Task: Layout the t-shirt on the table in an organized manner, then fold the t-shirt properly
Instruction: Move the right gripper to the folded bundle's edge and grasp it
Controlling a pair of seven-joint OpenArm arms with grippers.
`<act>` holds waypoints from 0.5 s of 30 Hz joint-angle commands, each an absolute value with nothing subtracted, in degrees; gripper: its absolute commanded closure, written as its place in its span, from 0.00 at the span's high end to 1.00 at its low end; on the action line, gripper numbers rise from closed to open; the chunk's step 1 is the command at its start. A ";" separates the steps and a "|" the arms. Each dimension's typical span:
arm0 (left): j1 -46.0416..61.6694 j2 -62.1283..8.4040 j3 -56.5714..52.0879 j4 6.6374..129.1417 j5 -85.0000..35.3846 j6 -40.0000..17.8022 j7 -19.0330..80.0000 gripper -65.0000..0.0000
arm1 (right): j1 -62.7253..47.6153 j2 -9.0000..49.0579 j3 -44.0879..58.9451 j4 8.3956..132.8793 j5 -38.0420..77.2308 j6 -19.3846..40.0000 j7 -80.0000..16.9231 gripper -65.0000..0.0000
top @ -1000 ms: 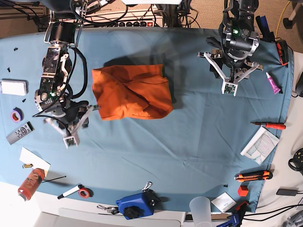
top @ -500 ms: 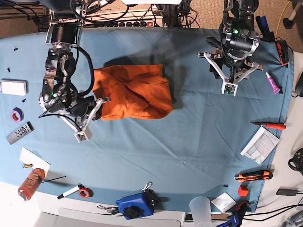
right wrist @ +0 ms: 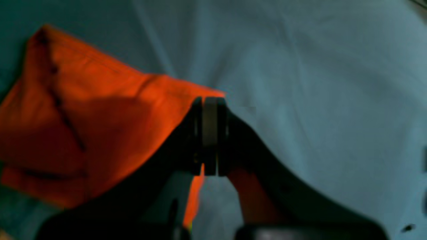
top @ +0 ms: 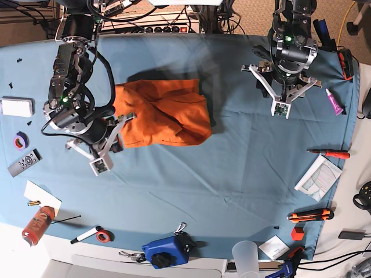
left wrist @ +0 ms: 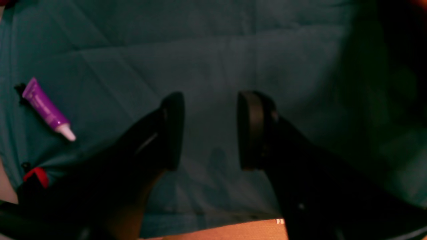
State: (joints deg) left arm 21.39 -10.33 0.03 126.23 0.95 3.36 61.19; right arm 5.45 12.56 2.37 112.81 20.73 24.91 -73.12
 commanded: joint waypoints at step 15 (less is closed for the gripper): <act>21.26 -10.46 -0.01 127.35 0.99 3.53 59.48 0.38 | 8.36 13.17 3.09 100.88 15.99 21.41 -65.54 0.30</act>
State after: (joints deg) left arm 21.39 -10.33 0.03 126.23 0.93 3.36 60.53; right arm 6.98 12.69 2.98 99.74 15.35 21.19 -67.07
